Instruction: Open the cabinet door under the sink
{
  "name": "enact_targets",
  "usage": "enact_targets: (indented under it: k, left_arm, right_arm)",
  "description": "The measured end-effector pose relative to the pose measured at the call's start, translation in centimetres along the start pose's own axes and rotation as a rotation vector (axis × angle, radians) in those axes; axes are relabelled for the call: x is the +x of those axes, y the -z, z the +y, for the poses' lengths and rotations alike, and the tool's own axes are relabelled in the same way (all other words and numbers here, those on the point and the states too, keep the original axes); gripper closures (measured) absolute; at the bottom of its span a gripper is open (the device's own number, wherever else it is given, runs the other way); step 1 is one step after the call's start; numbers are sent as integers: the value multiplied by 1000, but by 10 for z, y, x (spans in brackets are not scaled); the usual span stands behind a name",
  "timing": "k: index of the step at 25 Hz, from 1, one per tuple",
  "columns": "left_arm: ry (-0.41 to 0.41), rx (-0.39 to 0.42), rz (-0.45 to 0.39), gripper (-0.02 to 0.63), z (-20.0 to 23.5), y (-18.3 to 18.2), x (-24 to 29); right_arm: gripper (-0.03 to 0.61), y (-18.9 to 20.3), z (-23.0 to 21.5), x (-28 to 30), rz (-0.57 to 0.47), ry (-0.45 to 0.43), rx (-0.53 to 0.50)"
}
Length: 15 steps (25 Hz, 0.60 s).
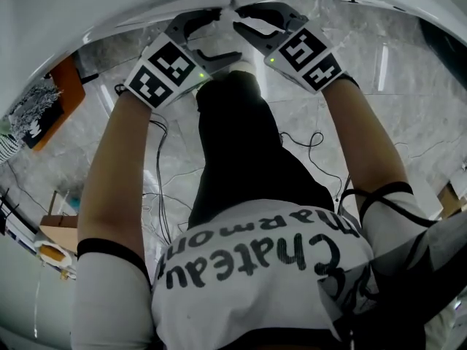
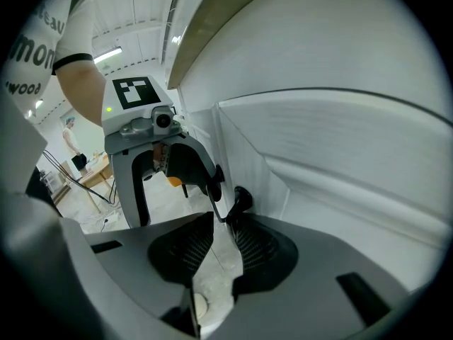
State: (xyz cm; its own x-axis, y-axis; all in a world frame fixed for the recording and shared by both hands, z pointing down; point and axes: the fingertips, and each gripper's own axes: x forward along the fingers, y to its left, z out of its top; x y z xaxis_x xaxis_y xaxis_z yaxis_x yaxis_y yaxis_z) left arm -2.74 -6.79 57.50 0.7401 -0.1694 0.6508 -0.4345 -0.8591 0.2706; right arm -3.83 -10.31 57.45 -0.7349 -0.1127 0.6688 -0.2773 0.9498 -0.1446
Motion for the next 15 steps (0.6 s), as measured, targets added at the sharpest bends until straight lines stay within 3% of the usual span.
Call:
enact_targets:
  k: [15]
  left_arm:
    - [37,14,54,270,-23,14,-6]
  right_arm:
    - [495,14,16,-10,73,-27,-2]
